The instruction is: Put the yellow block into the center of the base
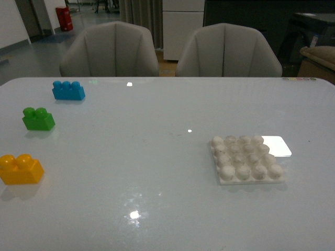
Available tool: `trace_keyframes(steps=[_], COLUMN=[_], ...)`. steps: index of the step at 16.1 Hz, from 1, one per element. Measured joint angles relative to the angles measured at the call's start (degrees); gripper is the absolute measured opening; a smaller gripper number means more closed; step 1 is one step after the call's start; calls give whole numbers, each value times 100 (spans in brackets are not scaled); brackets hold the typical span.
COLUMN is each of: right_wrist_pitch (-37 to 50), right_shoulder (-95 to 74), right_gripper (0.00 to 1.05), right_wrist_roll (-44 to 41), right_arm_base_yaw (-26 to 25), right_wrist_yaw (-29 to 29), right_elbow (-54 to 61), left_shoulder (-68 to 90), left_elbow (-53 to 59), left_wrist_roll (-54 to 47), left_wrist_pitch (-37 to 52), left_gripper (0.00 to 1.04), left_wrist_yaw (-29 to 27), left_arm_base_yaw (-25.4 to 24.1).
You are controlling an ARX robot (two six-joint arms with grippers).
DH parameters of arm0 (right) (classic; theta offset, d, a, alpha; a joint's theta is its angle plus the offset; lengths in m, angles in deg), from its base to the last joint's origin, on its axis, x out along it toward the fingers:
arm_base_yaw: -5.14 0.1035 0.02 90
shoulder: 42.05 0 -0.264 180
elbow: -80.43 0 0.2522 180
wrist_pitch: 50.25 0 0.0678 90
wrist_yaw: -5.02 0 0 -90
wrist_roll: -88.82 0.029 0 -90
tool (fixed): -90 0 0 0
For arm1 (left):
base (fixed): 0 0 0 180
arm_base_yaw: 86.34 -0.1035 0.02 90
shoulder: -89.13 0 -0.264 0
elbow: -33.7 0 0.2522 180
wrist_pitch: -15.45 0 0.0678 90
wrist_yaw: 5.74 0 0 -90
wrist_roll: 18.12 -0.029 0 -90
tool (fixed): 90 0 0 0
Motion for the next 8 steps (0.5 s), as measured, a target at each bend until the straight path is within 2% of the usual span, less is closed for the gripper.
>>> trace_keyframes(steps=[8], right_wrist_pitch=[2], right_shoulder=[0], right_gripper=[98], right_wrist_roll=[0], right_arm_base_yaw=[0], right_wrist_yaw=[0], right_elbow=[0], left_shoulder=[0], left_elbow=[0], left_wrist_roll=[0], left_wrist_pitch=[0], left_gripper=[98], left_wrist_yaw=[-2], left_arm_base_yaw=[0])
